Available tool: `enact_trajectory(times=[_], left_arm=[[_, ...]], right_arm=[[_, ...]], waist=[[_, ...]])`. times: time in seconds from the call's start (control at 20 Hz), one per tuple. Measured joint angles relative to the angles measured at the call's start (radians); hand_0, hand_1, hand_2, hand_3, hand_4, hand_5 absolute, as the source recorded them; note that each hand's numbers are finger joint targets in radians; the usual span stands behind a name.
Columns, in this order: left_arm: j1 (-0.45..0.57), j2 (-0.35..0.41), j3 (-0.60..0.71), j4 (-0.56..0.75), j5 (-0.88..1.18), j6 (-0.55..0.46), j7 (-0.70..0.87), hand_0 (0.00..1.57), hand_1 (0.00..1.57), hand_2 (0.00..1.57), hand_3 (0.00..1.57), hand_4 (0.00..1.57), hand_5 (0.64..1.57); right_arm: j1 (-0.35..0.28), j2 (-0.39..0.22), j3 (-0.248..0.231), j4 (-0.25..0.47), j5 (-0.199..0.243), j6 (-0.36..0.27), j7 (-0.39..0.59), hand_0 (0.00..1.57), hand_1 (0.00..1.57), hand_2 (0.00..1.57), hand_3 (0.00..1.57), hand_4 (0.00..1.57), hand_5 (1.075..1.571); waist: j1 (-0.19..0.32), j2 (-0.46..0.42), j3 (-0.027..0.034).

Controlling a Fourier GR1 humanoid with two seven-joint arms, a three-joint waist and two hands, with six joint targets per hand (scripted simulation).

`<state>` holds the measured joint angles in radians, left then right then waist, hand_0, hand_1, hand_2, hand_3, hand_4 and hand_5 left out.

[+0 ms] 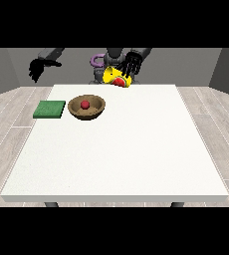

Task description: Pick the cup and pour the ball into the bowl, then pick the bowl and place it on the pad

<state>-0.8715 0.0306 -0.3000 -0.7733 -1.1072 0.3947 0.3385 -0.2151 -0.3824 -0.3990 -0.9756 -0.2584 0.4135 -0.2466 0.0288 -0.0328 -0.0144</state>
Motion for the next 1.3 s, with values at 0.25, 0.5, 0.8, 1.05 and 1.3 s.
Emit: enact_trajectory(times=[0.25,0.5,0.8,1.05,1.3], left_arm=[[0.133,-0.021,0.127,-0.147,0.376,0.092,-0.108,0.0,0.0,0.0,0.0,0.0,1.556],[0.252,-0.028,0.142,-0.3,0.727,0.028,-0.302,0.0,0.0,0.0,0.0,0.0,1.566],[0.37,-0.02,0.175,-0.359,0.913,-0.12,-0.526,0.0,0.0,0.0,0.0,0.0,1.563],[0.414,0.03,0.221,-0.409,0.986,-0.225,-0.577,0.0,0.0,0.0,0.0,0.0,1.565],[0.432,0.059,0.246,-0.46,0.997,-0.261,-0.579,0.0,0.0,0.0,0.0,0.0,1.565]], right_arm=[[-0.06,0.05,0.018,-0.026,0.004,-0.047,-0.004,0.0,0.0,0.0,0.0,0.29,1.57],[-0.111,0.118,0.04,-0.043,0.04,-0.162,0.0,0.0,0.0,0.0,0.0,0.24,1.571],[-0.157,0.209,0.057,-0.038,0.066,-0.3,0.0,0.0,0.0,0.0,0.0,0.33,1.57],[-0.196,0.197,0.036,0.066,0.057,-0.313,-0.056,0.0,0.0,0.0,0.0,0.26,1.567],[-0.258,0.172,0.028,0.197,0.057,-0.313,-0.123,0.0,0.0,0.0,0.0,0.19,1.561]], waist=[[-0.005,0.104,-0.0063],[0.04,0.153,0.0011],[0.104,0.19,0.0105],[0.121,0.206,0.0134],[0.124,0.223,0.0147]])
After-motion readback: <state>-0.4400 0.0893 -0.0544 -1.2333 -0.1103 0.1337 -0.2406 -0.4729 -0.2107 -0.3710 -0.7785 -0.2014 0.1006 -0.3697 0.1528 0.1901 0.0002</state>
